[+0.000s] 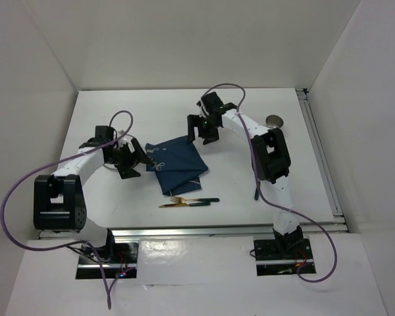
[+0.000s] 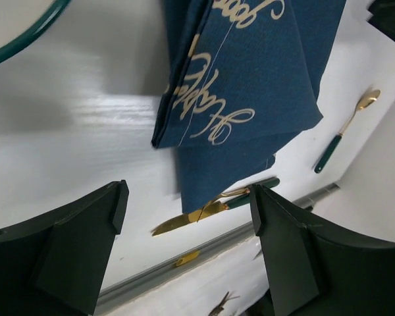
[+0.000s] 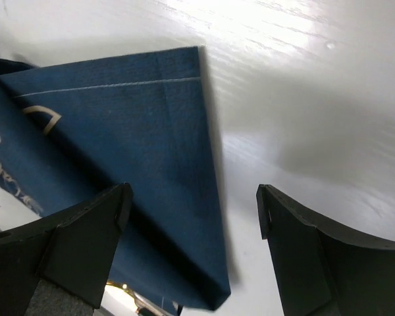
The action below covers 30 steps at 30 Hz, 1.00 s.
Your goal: Set the dinner table for one person
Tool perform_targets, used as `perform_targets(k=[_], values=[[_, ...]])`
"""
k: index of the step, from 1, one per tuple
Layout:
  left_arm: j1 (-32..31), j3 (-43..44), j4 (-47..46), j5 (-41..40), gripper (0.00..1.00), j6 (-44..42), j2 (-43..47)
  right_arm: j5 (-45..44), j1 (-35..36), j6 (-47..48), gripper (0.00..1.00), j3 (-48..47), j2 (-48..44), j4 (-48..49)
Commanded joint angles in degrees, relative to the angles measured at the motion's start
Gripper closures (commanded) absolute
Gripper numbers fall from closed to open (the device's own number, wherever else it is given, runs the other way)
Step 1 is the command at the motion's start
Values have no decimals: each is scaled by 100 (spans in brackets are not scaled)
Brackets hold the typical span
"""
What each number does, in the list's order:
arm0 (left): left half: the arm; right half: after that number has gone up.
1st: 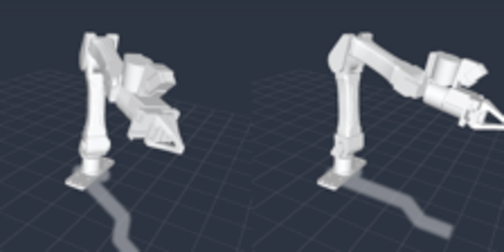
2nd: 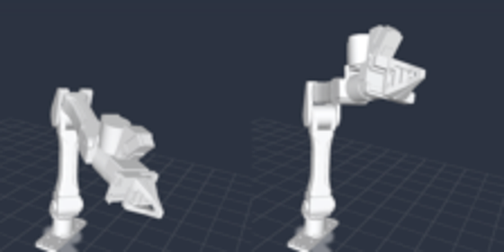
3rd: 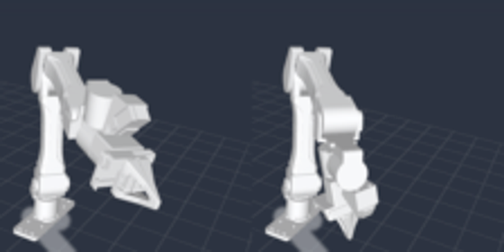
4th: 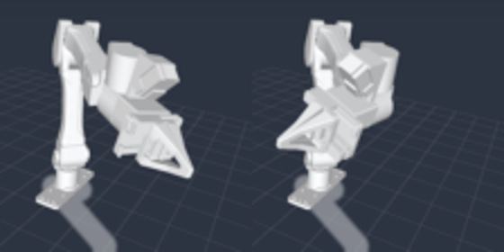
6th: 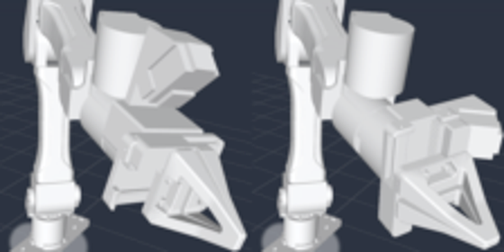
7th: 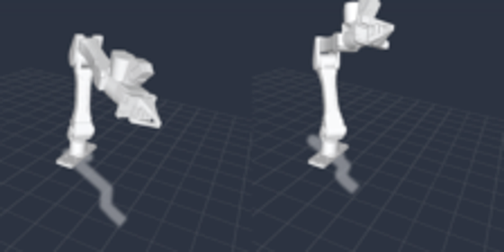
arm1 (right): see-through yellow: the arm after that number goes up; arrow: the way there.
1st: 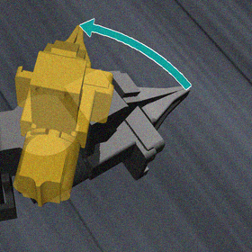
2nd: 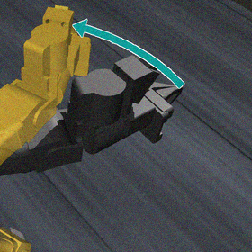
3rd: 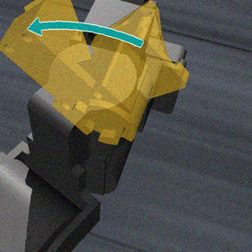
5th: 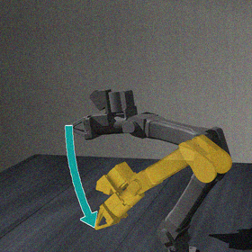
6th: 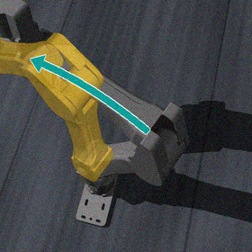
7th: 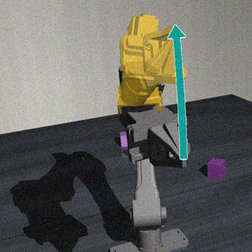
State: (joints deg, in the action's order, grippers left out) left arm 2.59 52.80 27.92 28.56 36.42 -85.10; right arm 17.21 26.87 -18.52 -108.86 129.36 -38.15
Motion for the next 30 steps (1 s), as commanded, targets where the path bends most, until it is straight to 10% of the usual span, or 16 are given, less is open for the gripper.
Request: perform_targets(k=[1,11,15,20,23,30], values=[[-65,-24,-814,730,7,31,-349,527,-15,191,11,-504,308,45],[-180,-76,-1385,501,22,154,-876,1213,37,306,17,-505,968,185],[-180,-7,-1447,634,52,154,-982,1443,90,376,28,-373,968,352],[-180,292,-1088,581,100,-73,-982,1260,90,262,79,-426,863,405],[-180,635,-798,528,100,-232,-982,900,90,209,100,-575,652,335],[-5,1741,-235,651,100,-478,-868,355,-164,209,100,-856,-24,89]])
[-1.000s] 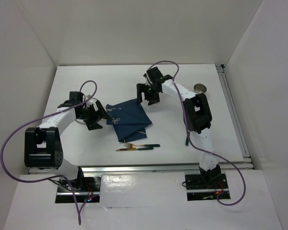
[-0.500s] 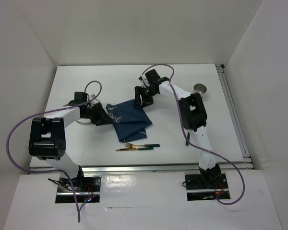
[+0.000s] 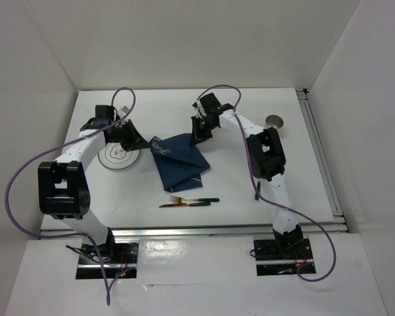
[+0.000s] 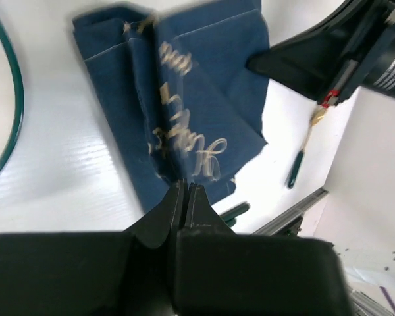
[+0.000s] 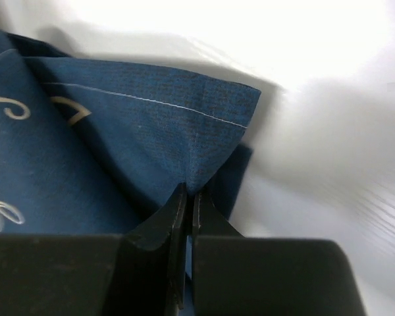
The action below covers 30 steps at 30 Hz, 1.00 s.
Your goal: Set the dinner table for one person
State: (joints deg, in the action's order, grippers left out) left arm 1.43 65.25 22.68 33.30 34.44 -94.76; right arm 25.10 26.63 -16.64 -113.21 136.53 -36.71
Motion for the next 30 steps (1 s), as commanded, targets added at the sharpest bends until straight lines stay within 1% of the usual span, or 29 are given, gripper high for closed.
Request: perform_targets(k=[1,3,4,6,7,9,10,12,13,16,18,19,22,23,25,27,30], values=[[112,889,368,177,100,-279,98,-497,-228,21,100,-578,-803,-56],[112,1356,570,125,100,-332,-86,-498,-342,21,100,-763,-979,-204],[181,1863,632,124,100,-332,-260,-498,-473,21,100,-1008,-979,-205],[243,2384,702,124,100,-332,-428,-419,-650,-32,100,-1342,-1049,-362],[244,2909,703,124,100,-332,-586,-418,-651,-32,100,-1744,-1049,-416],[314,3421,756,237,100,-332,-762,-418,-730,-84,100,-2107,-1049,-539],[314,3876,851,291,100,-280,-850,-358,-782,-85,100,-2205,-1119,-539],[314,4144,975,448,100,-210,-1070,-235,-782,-85,100,-2145,-1199,-539],[218,4145,1028,449,100,-209,-1071,-182,-782,-85,100,-2057,-1277,-478],[-98,3733,958,590,100,-156,-1071,-120,-782,-85,100,-1557,-1427,-478],[-301,2831,652,590,100,-87,-923,-172,-669,-85,100,-1143,-1611,-364],[-362,2609,520,590,100,-34,-860,-172,-668,-85,100,-890,-1742,-363],[-433,2029,246,748,100,150,-807,-277,-449,-85,100,-564,-1928,-311],[-599,1931,150,800,100,203,-807,-278,-448,-85,100,-475,-2068,-241],[-731,1711,97,740,100,204,-912,-226,-396,-225,100,-273,-2200,-162],[-863,1561,44,739,91,265,-913,-103,-396,-296,100,-211,-2324,-82],[-864,1446,44,591,86,265,-913,12,-343,-296,100,-350,-2456,-82]])
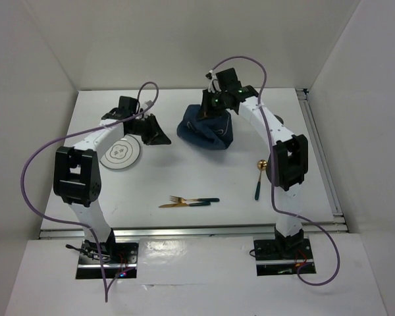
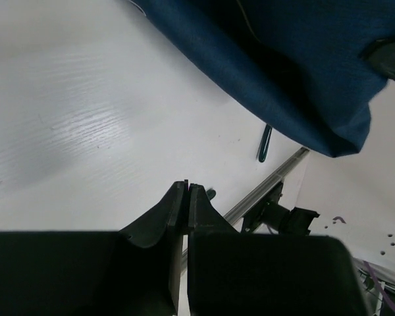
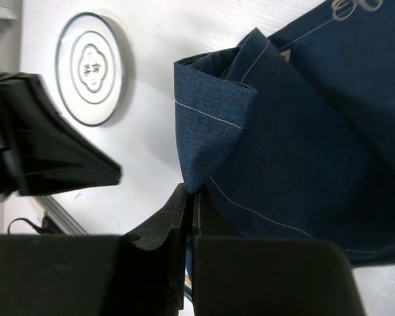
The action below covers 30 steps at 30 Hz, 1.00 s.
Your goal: Set the dinner table for one person
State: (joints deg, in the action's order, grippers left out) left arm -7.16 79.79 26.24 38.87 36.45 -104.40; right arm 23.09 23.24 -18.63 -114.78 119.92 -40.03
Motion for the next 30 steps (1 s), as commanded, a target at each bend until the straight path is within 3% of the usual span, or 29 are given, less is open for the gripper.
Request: perform_targets(k=[1,7,12,16,21,25,30], values=[[-5,-7,-312,-20,84,12,104,213,57,-97,100,-194,-873,250],[-5,187,-5,-222,82,-138,235,29,57,-351,100,-106,-1532,759],[47,-155,-293,-66,36,203,183,-59,57,-404,100,96,-1875,831],[320,-1052,-1287,340,12,661,710,-59,57,-404,100,447,-1928,760],[452,-1255,-1358,534,11,662,825,-6,57,-457,100,1220,-1999,1023],[505,-1422,-1516,613,20,662,930,125,57,-510,100,1336,-1885,1024],[558,-1475,-1577,613,17,662,930,178,57,-510,100,1336,-1884,1076]])
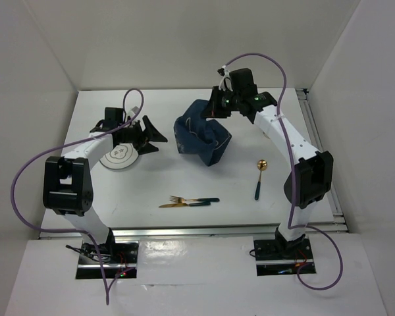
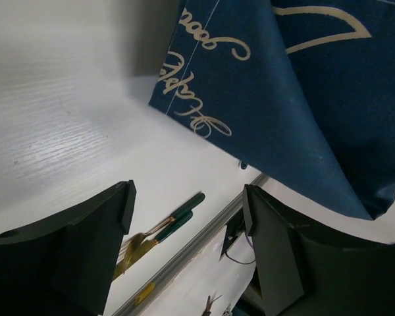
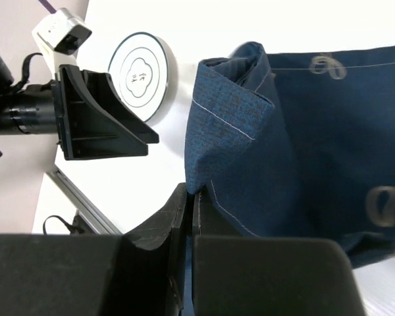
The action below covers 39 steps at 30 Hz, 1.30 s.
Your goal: Set the dinner table for one person
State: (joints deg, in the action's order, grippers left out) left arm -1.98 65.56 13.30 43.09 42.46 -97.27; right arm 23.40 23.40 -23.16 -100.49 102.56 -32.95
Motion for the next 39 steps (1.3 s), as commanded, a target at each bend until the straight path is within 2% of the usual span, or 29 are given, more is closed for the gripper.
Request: perform_targets(k=[1,6,13,21,31,34,39], values=[[40,-52,-284,191,15,61,157,148,42,-57,100,-94,-149,368],[-13,298,-284,-81,9,114,-168,261,42,-57,100,-147,-149,368],[-127,764,-285,-222,1,254,-169,262,95,-5,100,-147,-44,263],[-628,1459,541,-872,1,105,-485,95,332,48,100,-270,193,201],[-743,1627,665,-943,1,52,-749,42,384,48,100,-270,194,148],[-795,1679,937,-1268,1,-80,-802,42,385,48,100,-270,194,148],[-900,1627,1008,-1321,7,-132,-863,42,385,48,100,-322,247,148]])
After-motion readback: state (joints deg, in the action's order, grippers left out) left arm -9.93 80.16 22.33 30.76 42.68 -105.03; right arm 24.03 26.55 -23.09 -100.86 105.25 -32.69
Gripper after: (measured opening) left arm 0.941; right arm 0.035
